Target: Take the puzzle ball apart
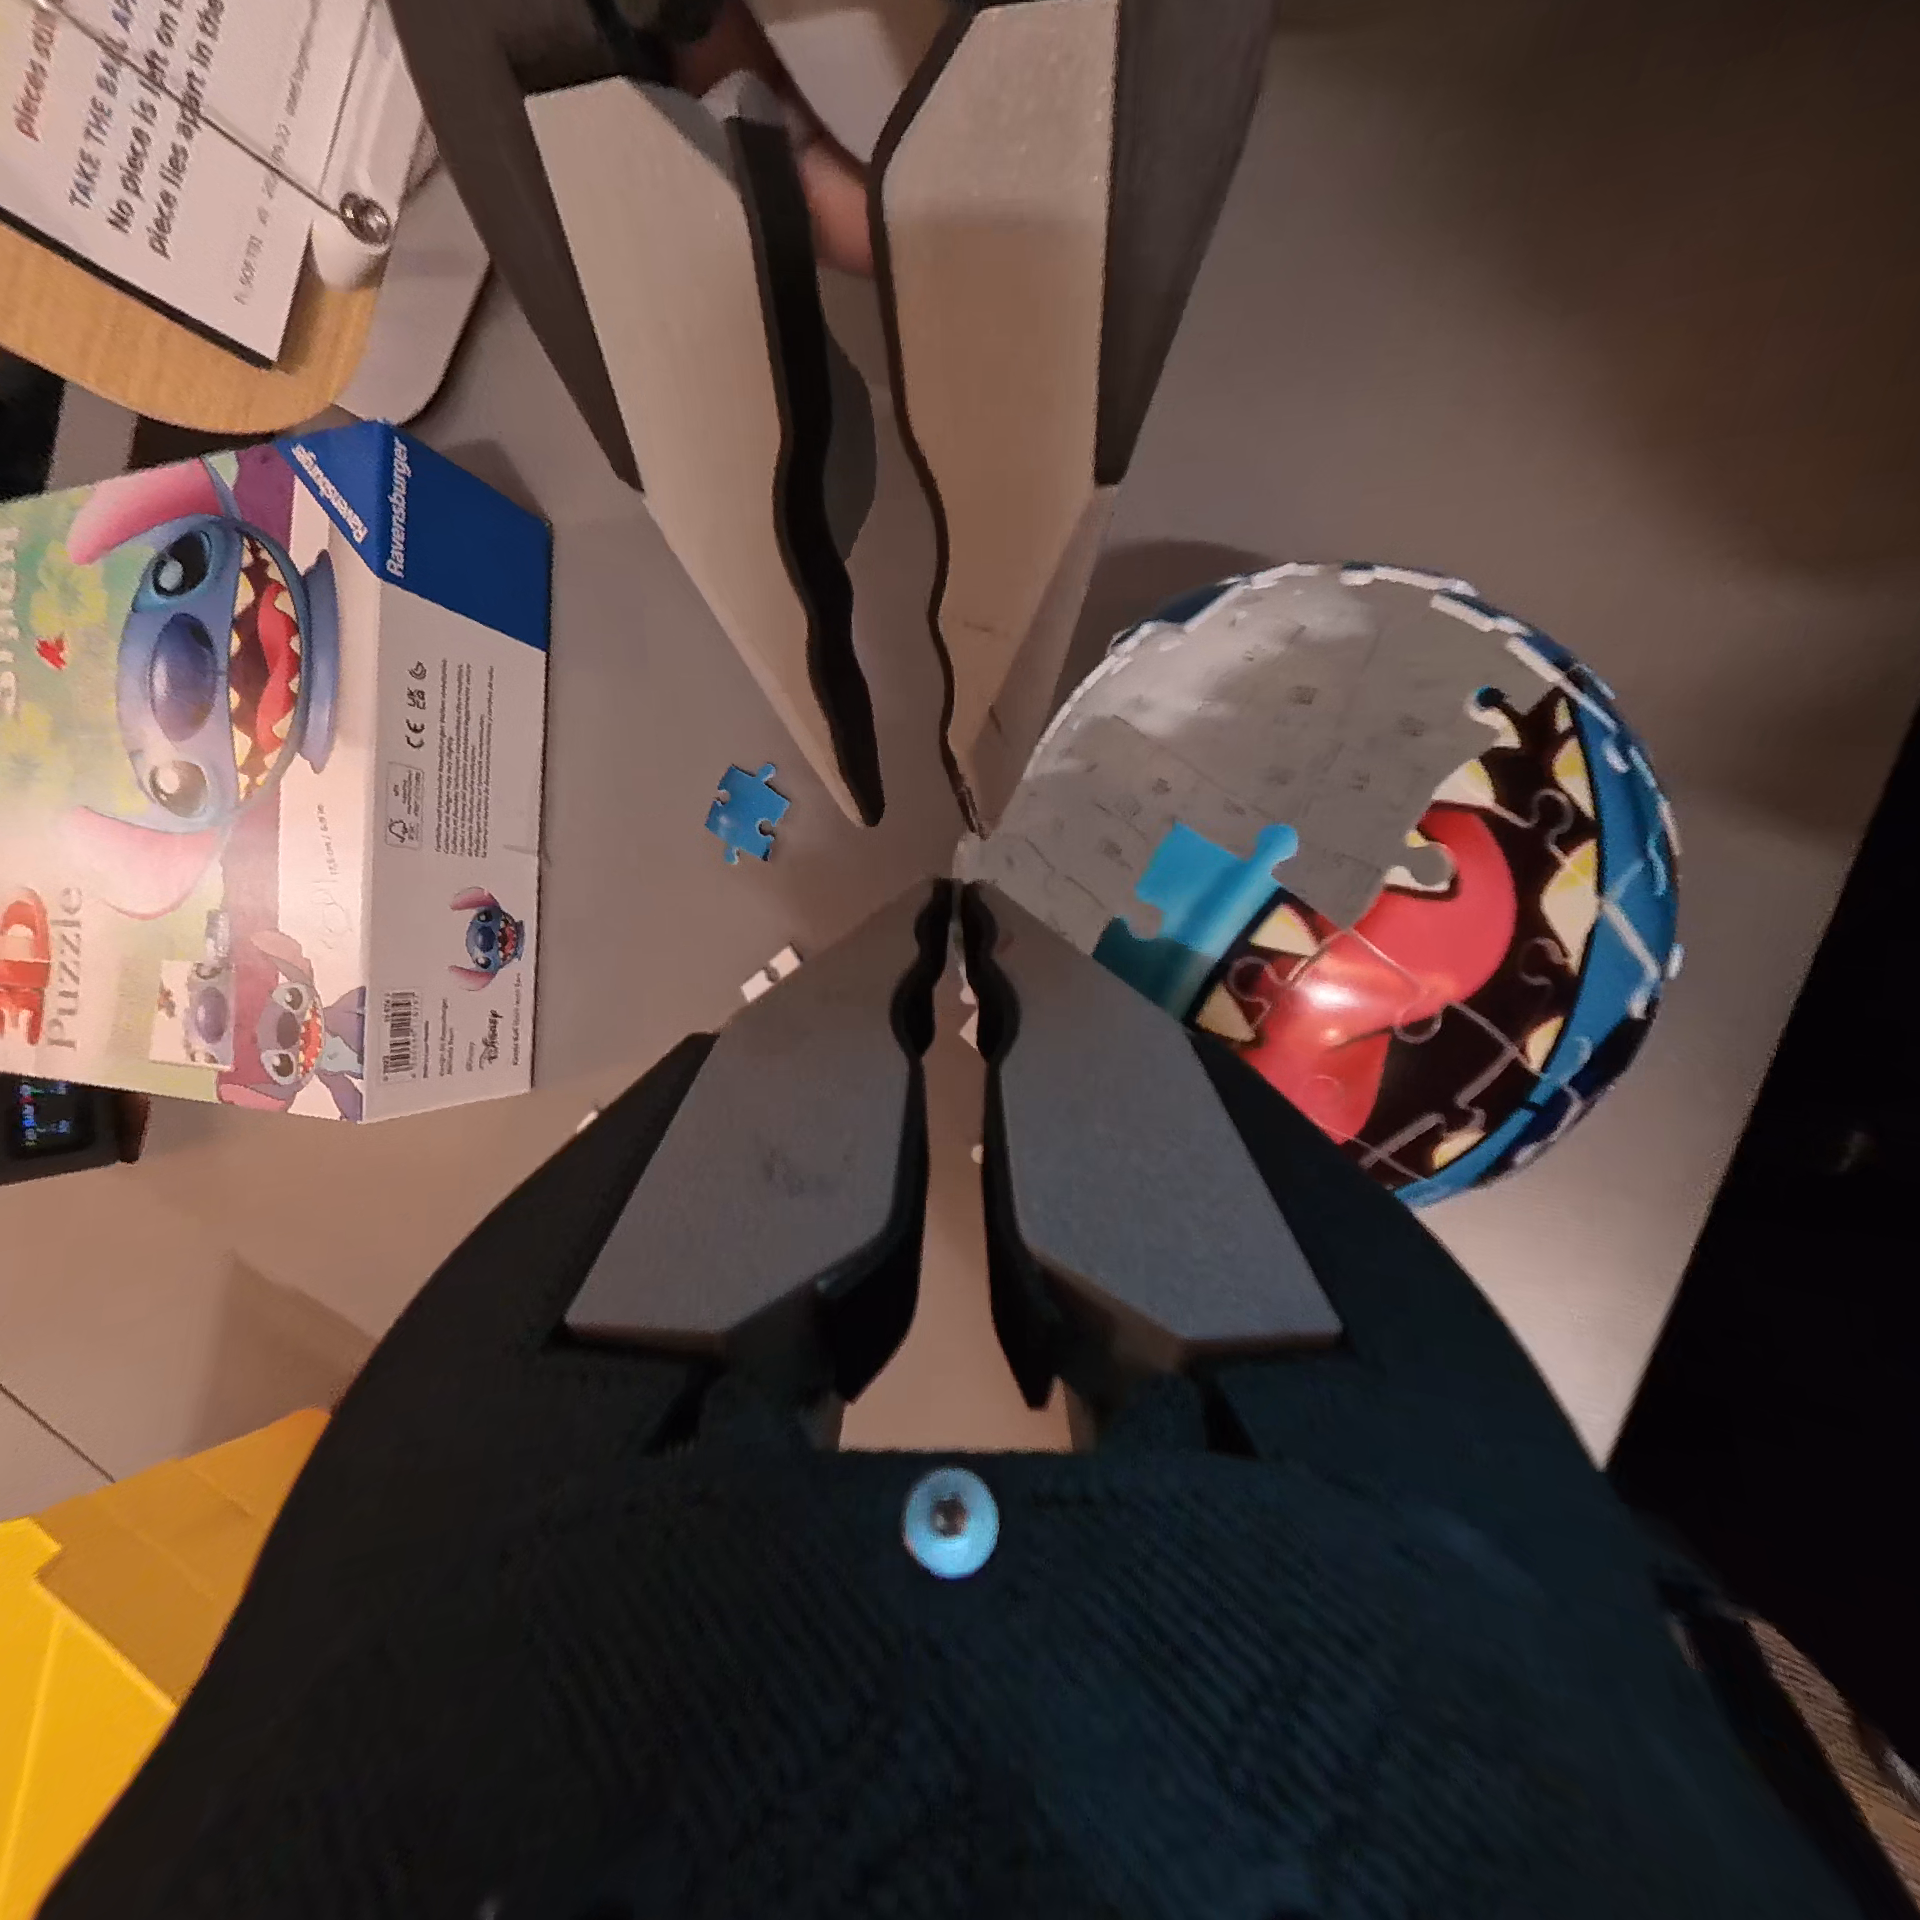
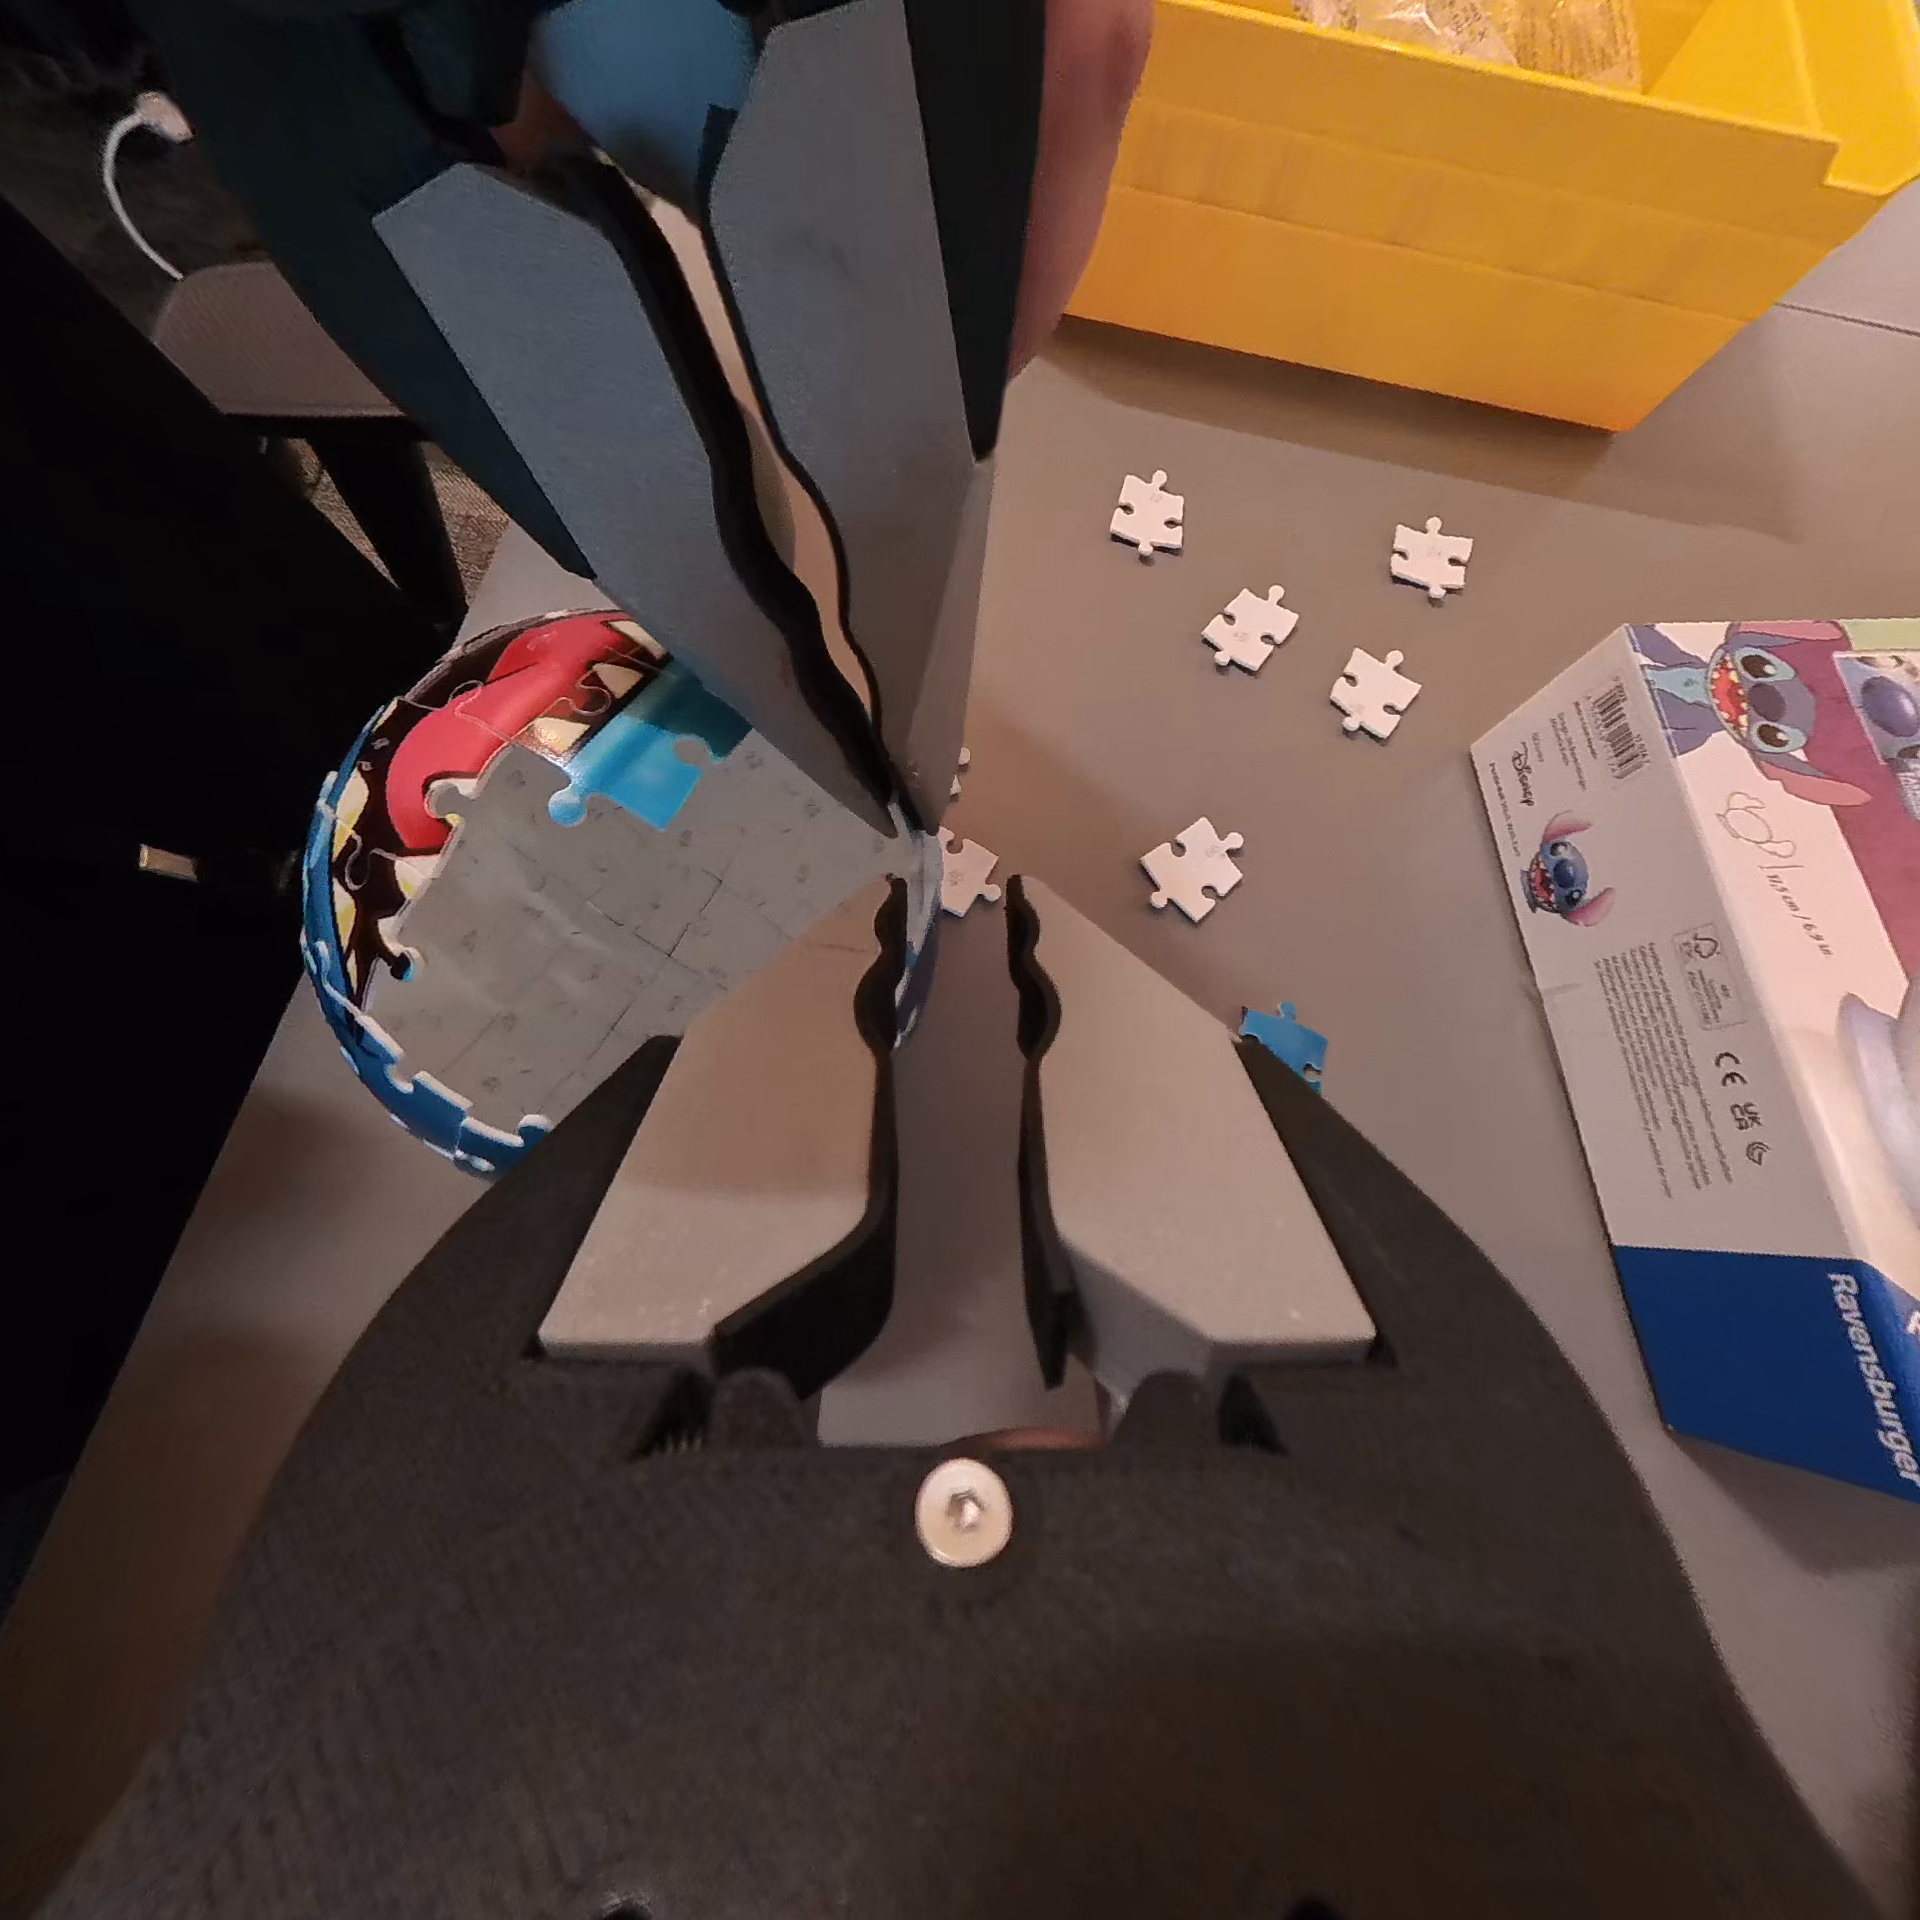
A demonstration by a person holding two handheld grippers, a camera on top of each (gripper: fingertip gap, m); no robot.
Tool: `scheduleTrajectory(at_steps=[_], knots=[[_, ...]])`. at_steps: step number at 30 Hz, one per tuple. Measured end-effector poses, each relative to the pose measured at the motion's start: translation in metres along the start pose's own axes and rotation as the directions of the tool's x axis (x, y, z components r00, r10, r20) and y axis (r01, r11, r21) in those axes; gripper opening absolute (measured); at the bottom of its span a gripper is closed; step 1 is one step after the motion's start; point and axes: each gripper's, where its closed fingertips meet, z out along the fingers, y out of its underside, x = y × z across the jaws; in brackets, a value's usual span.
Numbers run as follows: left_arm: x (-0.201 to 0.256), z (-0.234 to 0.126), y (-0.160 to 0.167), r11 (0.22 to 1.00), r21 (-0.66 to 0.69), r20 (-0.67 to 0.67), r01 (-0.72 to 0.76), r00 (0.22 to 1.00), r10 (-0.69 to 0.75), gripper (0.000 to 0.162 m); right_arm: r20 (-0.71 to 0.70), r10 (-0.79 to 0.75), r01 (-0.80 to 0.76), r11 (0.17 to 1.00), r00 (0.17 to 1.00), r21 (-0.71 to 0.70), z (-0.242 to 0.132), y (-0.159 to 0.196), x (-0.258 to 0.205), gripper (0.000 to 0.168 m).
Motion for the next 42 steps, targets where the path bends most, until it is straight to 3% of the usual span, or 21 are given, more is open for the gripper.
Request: scheduleTrajectory(at_steps=[7,17,28,42], knots=[[0.001,-0.004,0.0,0.996,0.033,0.041,-0.083,0.996,0.081,0.0,0.015,0.007,-0.008,1.0,1.0,0.006,0.001,-0.001,-0.002,0.015],[-0.002,-0.007,0.002,0.999,0.02,-0.003,-0.05,0.999,0.05,0.0,0.01,0.003,-0.003,1.0,1.0,0.005,0.004,-0.001,-0.001,0.015],[-0.004,-0.008,0.005,0.991,-0.067,-0.038,-0.114,0.993,0.112,0.0,0.02,0.007,-0.007,1.0,1.0,0.007,0.008,-0.001,-0.002,0.015],[-0.003,-0.005,0.007,0.986,-0.167,-0.048,-0.024,0.999,0.016,0.0,0.014,-0.037,0.037,0.999,0.999,-0.02,0.016,0.0,-0.002,0.014]])
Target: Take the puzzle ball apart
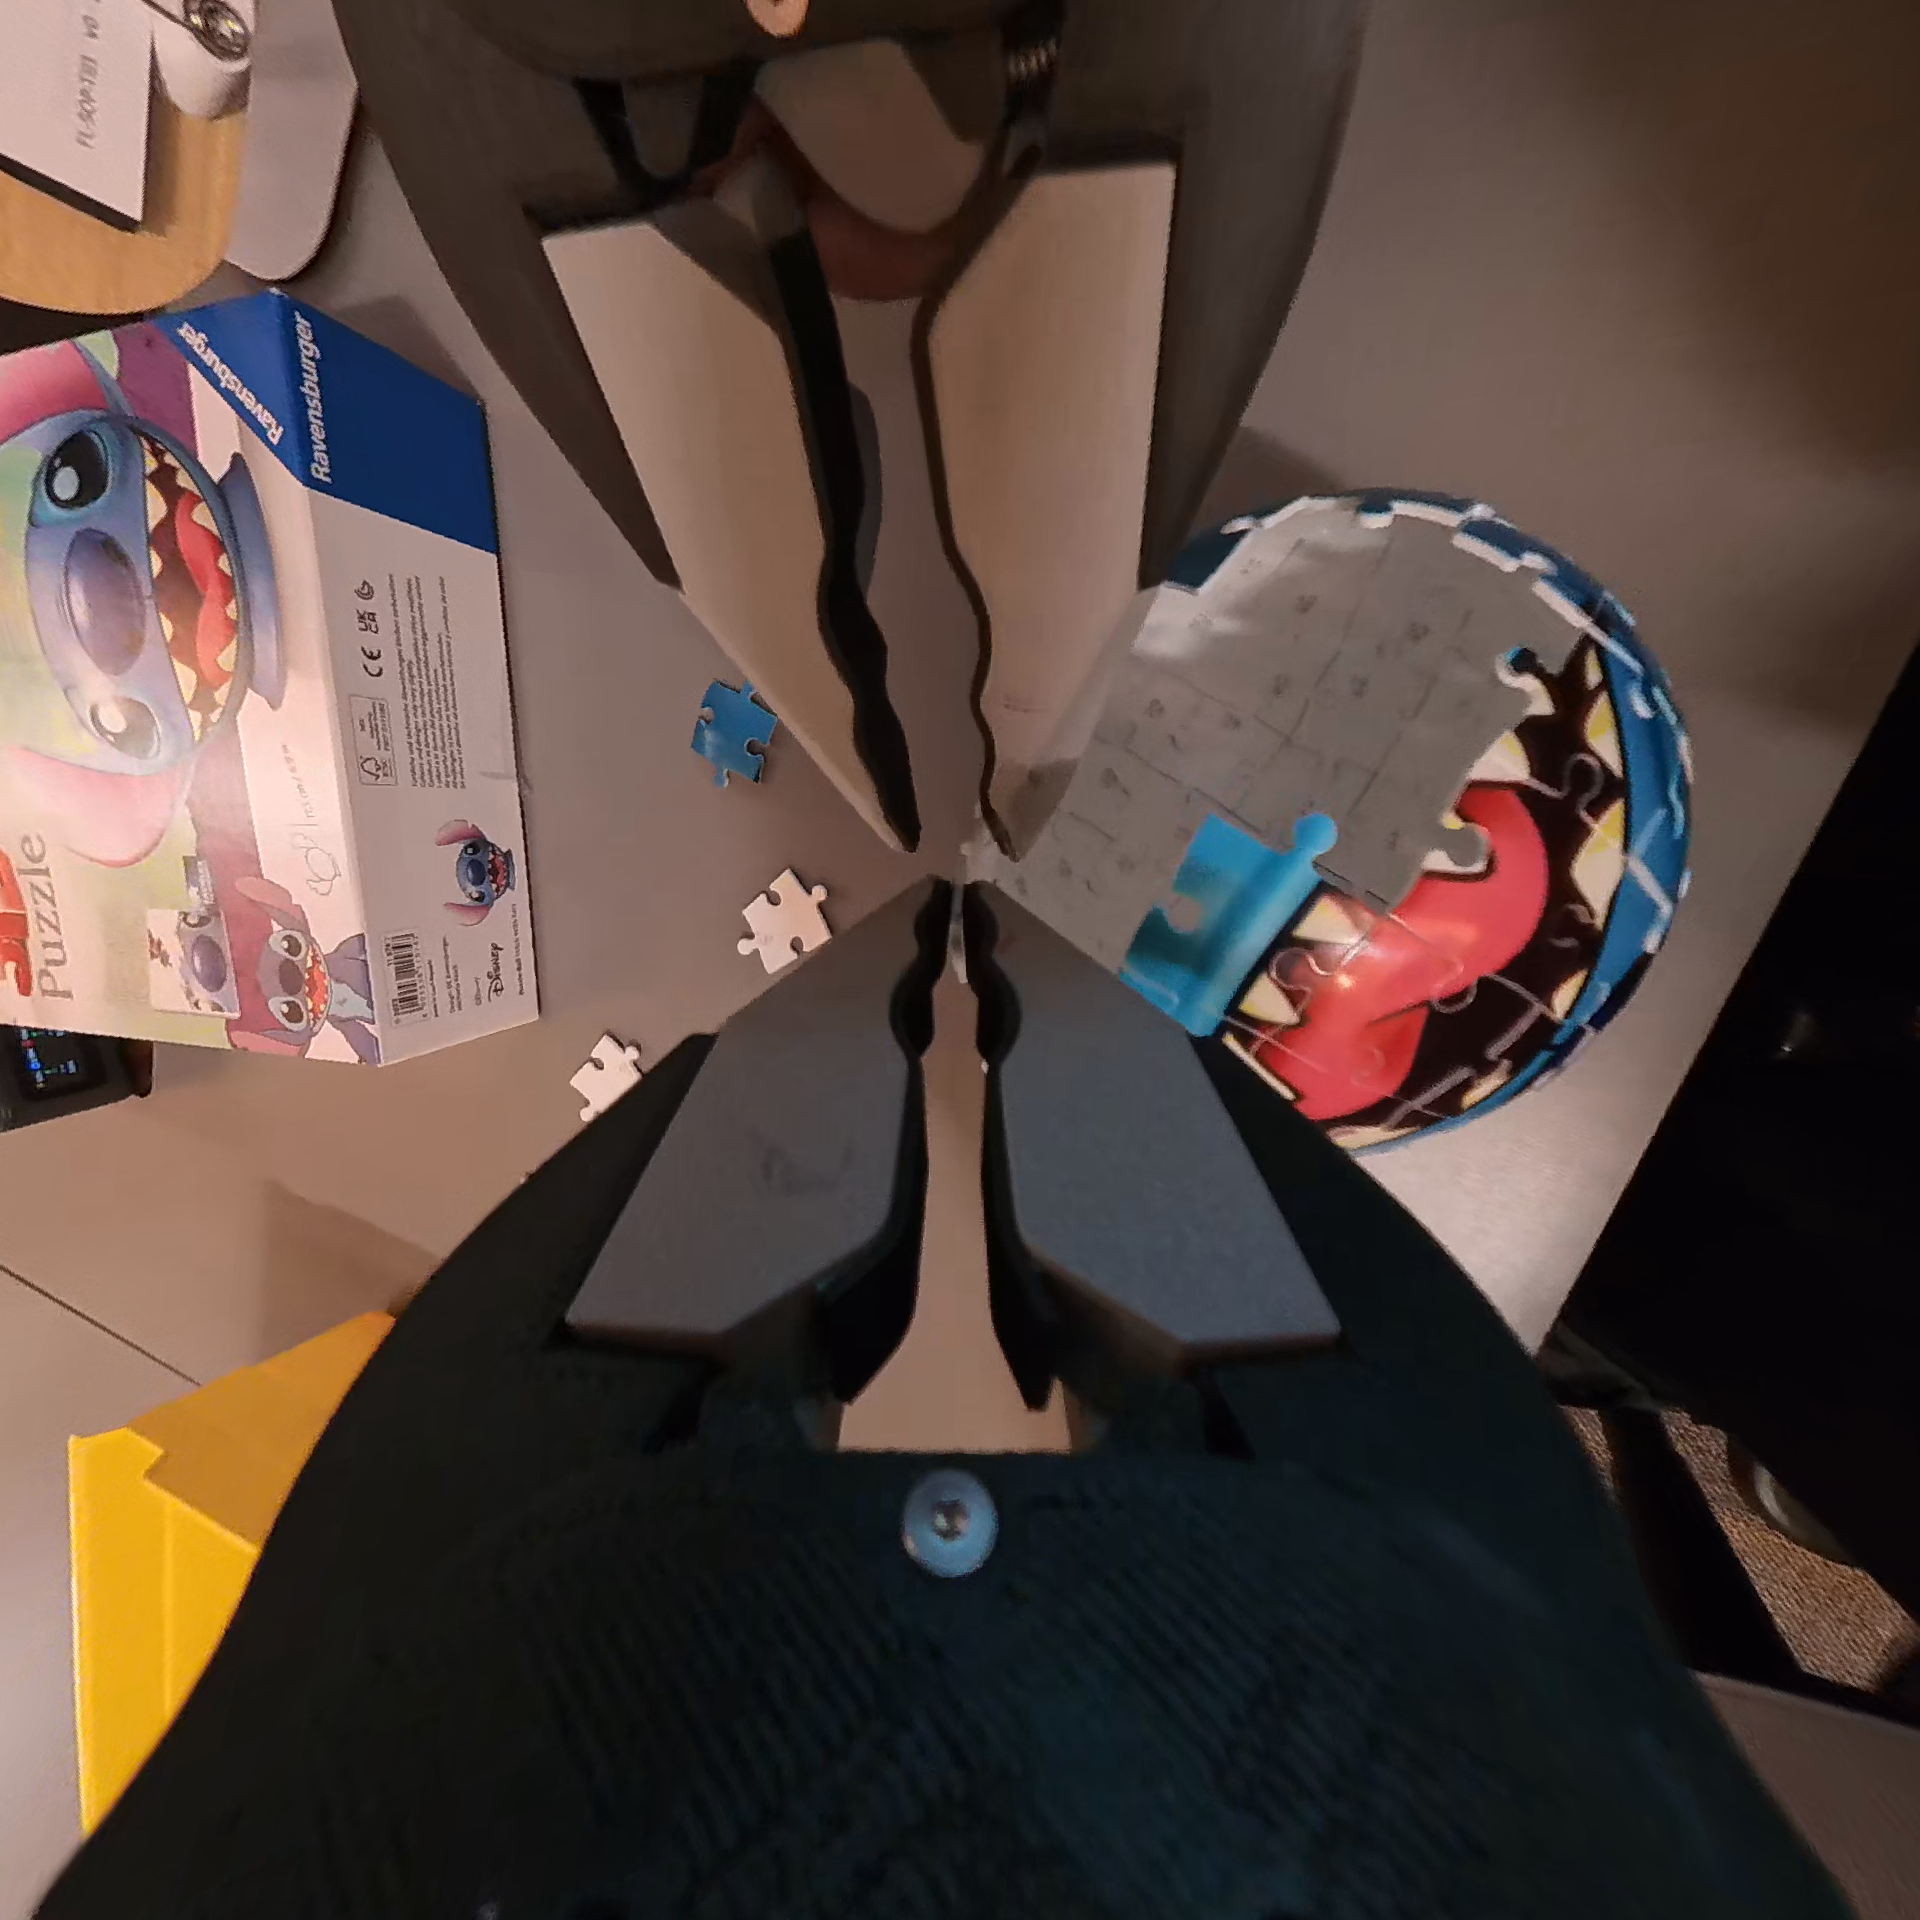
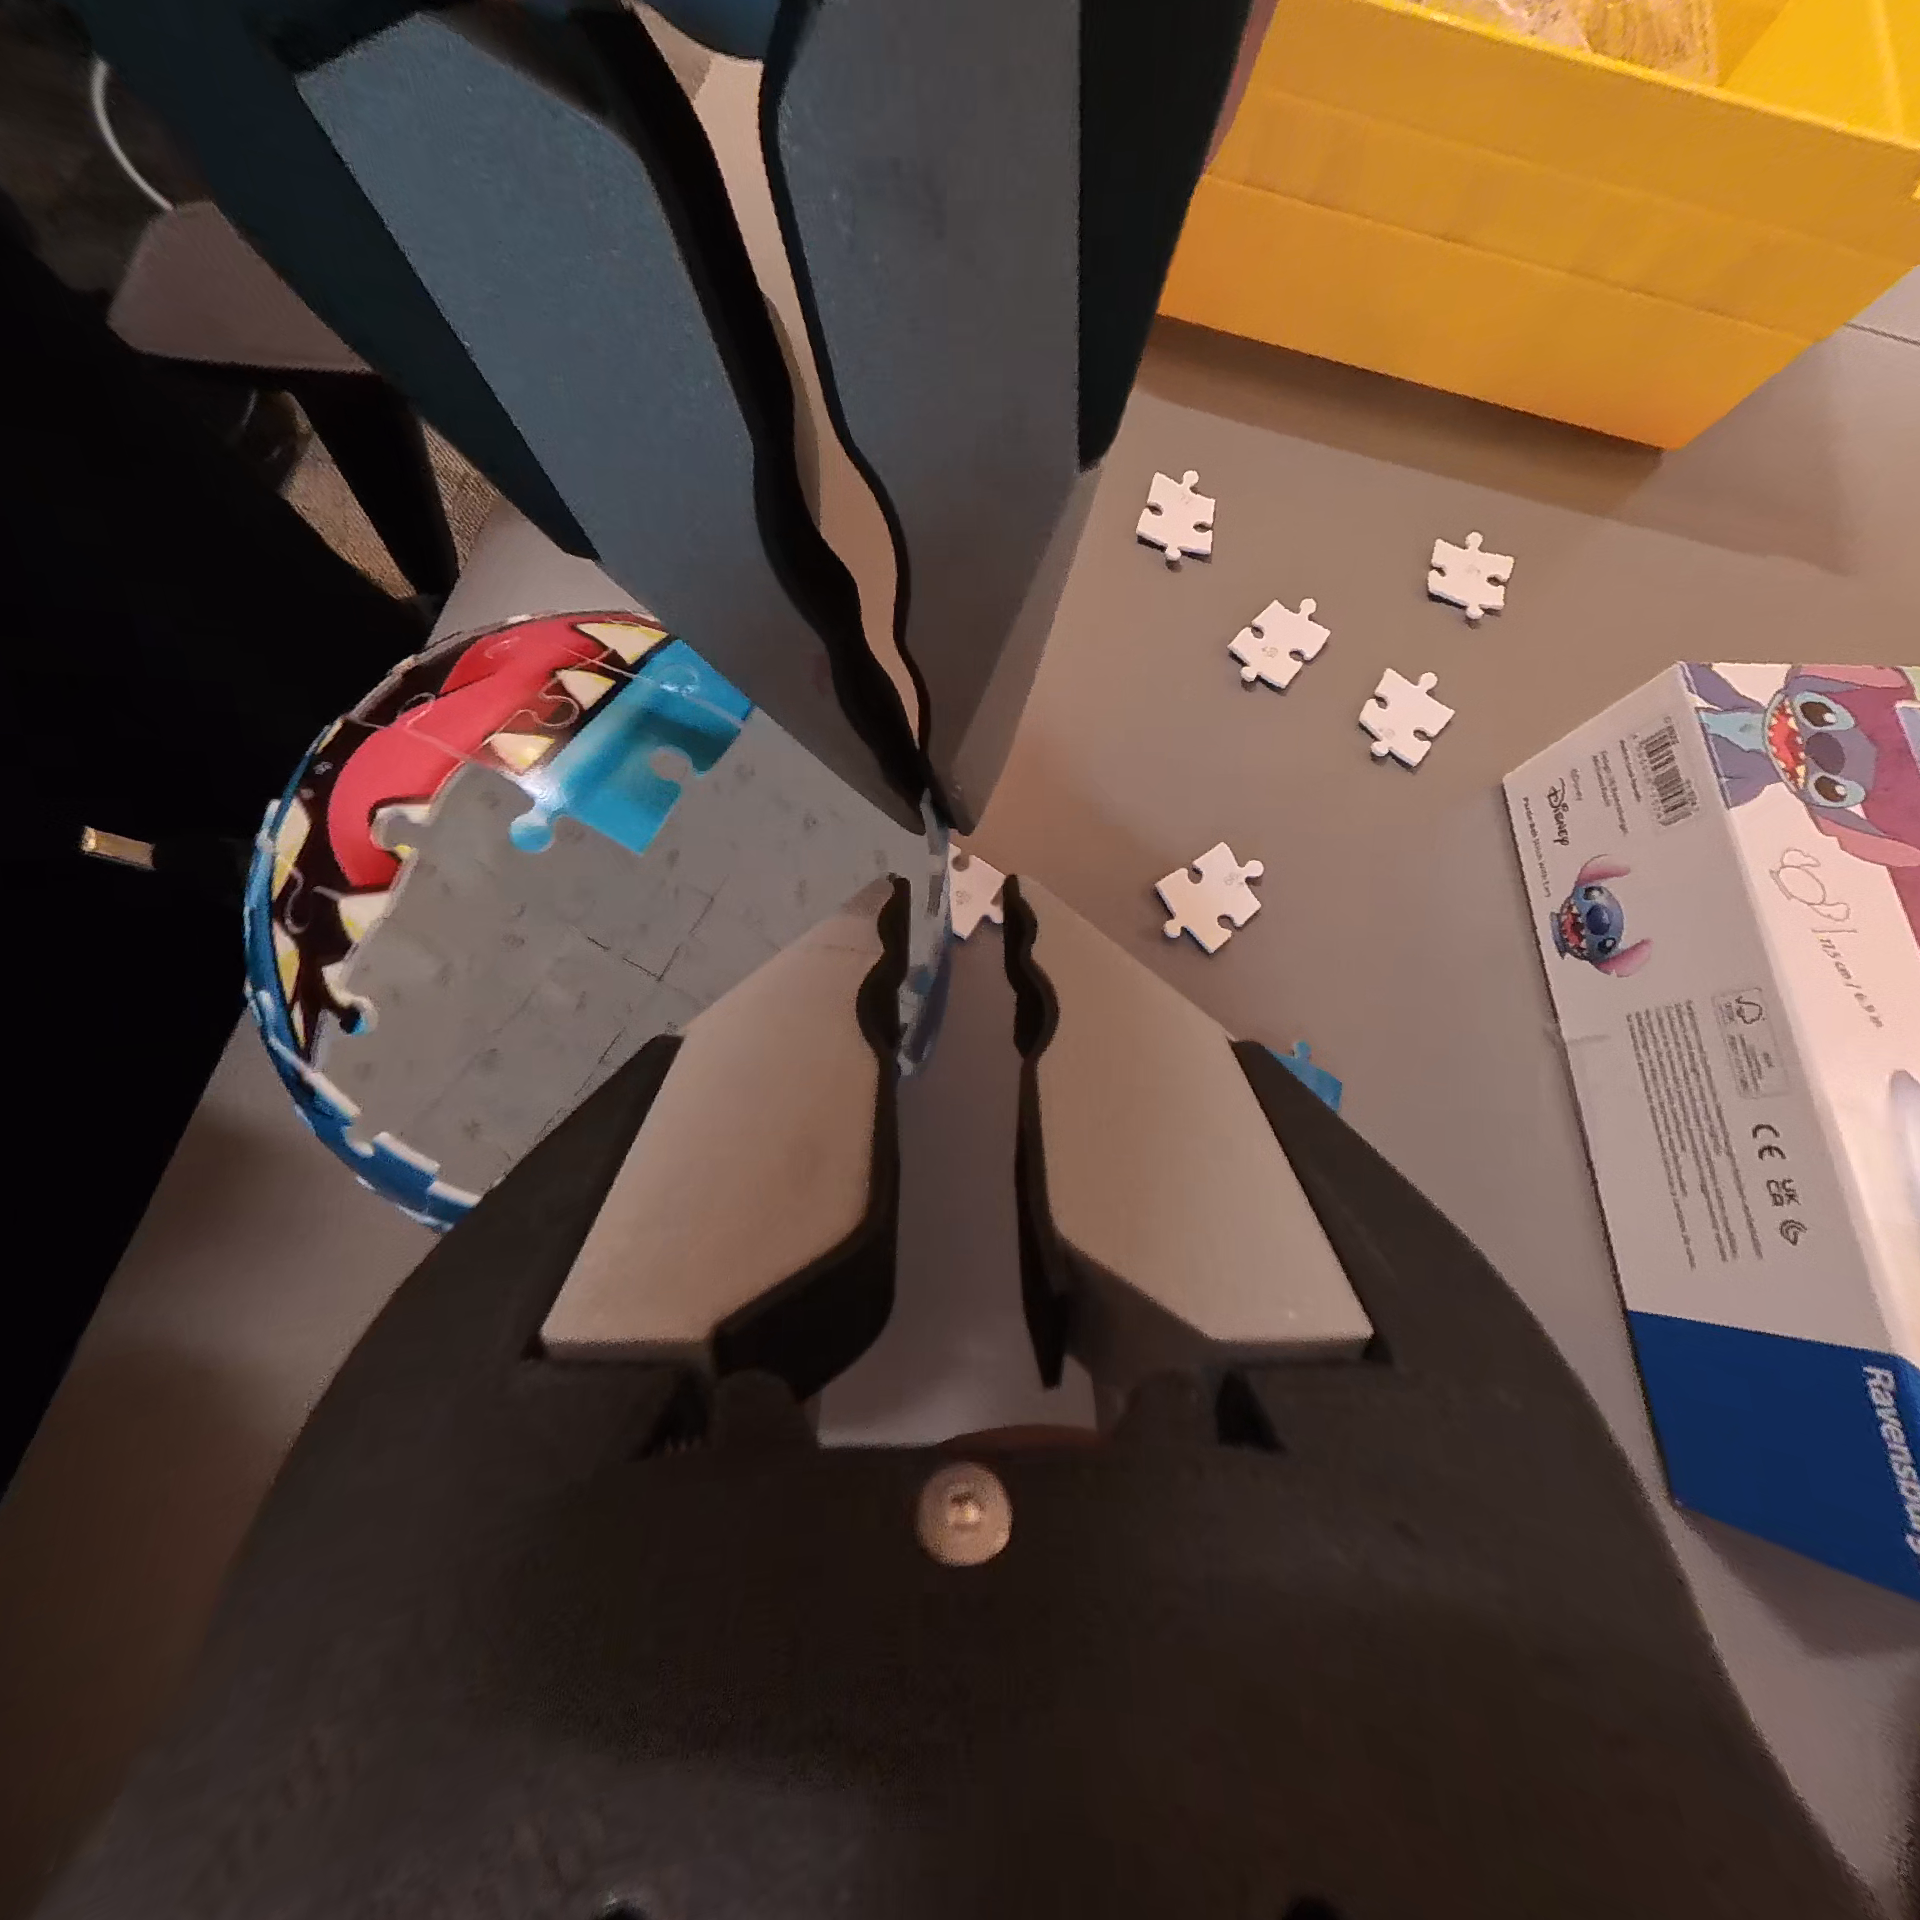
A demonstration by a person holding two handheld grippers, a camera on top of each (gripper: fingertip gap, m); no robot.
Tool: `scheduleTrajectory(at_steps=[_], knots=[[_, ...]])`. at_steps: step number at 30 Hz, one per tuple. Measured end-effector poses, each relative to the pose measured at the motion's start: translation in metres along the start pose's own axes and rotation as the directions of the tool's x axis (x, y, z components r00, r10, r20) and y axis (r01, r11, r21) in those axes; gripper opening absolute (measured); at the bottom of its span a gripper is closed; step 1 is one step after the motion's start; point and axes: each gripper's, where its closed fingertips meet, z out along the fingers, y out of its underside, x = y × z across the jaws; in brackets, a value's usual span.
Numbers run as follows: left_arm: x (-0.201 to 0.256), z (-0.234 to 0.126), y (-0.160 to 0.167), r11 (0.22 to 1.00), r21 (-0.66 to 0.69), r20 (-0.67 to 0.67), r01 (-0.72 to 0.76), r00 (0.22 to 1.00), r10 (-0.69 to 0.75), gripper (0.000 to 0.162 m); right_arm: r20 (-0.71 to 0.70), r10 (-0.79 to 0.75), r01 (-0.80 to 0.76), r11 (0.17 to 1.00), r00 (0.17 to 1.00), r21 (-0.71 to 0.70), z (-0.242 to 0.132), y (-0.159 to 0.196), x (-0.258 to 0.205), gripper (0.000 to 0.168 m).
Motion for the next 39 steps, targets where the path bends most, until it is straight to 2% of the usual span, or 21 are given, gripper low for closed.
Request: scheduleTrajectory(at_steps=[8,20,30,39], knots=[[0.0,0.0,0.001,0.999,-0.009,0.008,0.049,0.999,-0.049,0.0,-0.034,-0.058,0.055,0.996,0.998,-0.073,0.012,0.006,0.001,0.011],[0.001,0.001,0.002,0.99,0.064,0.005,0.124,0.992,-0.125,0.001,-0.025,-0.108,0.105,0.991,0.994,-0.087,0.015,0.007,-0.003,0.001],[0.002,0.001,0.0,0.98,0.077,-0.043,0.186,0.982,-0.183,0.002,-0.03,-0.121,0.119,0.99,0.992,-0.074,0.016,0.006,-0.002,0.006],[0.002,0.001,0.0,0.967,0.1,-0.08,0.234,0.971,-0.227,0.002,0.001,-0.118,0.118,0.993,0.993,-0.028,0.017,0.003,-0.004,0.001]])
